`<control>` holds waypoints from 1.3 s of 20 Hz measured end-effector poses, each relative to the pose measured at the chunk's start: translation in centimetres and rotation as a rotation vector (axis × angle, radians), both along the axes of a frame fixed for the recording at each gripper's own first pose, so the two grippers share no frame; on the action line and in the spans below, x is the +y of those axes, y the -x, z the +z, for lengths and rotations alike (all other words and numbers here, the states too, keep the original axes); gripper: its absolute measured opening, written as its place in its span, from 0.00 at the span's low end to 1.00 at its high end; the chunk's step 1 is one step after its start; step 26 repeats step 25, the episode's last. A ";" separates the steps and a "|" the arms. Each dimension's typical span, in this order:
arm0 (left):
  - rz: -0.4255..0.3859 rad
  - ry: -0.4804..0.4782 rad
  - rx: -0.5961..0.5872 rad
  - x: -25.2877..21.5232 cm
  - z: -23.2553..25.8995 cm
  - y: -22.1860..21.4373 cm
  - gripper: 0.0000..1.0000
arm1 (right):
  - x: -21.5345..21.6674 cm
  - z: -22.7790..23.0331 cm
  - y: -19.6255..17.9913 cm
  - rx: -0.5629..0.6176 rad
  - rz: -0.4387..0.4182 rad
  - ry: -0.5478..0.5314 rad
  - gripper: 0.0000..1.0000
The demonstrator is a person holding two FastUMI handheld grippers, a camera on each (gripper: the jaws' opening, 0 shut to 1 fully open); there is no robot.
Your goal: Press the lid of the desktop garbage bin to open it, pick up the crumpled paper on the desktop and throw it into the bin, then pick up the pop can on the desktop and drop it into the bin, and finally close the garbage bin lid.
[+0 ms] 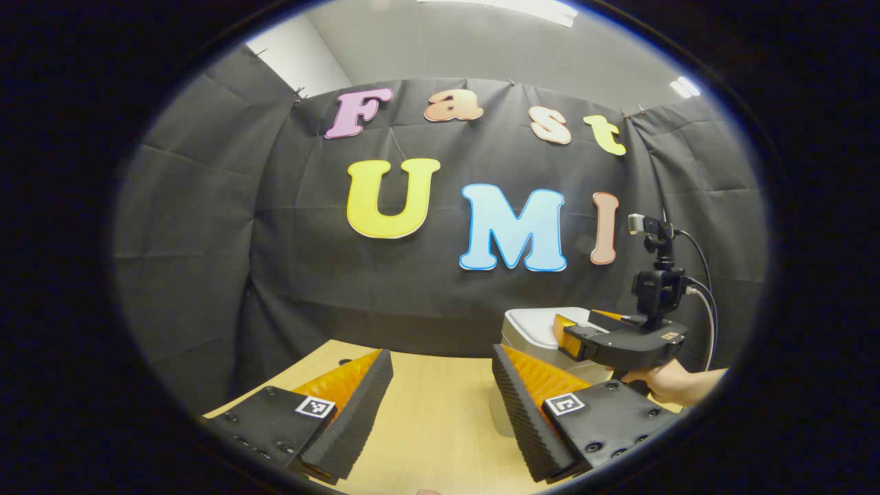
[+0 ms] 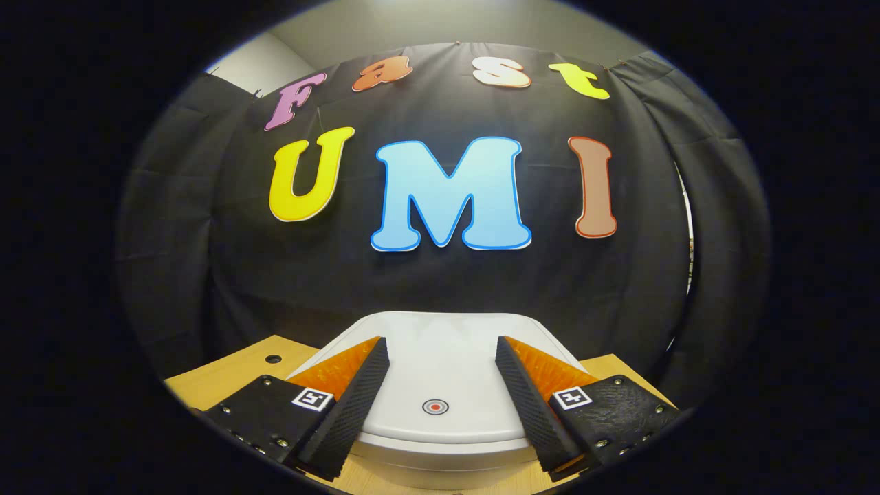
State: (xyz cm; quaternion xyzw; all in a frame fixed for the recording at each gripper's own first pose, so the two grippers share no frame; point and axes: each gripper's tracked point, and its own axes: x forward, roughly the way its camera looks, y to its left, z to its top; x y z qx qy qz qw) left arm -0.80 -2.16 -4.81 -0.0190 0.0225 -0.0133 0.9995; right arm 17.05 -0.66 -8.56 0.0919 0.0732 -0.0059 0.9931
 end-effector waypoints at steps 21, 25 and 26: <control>0.037 0.002 -0.091 1.1 1.9 -1.8 0.95 | 2.7 9.4 11.2 -0.129 0.077 -0.002 0.99; 0.051 0.001 -0.113 2.3 3.1 -2.1 0.95 | 3.4 12.7 12.8 -0.204 0.077 0.009 0.98; 0.051 0.001 -0.113 2.3 3.1 -2.1 0.95 | 3.4 12.7 12.8 -0.204 0.077 0.009 0.98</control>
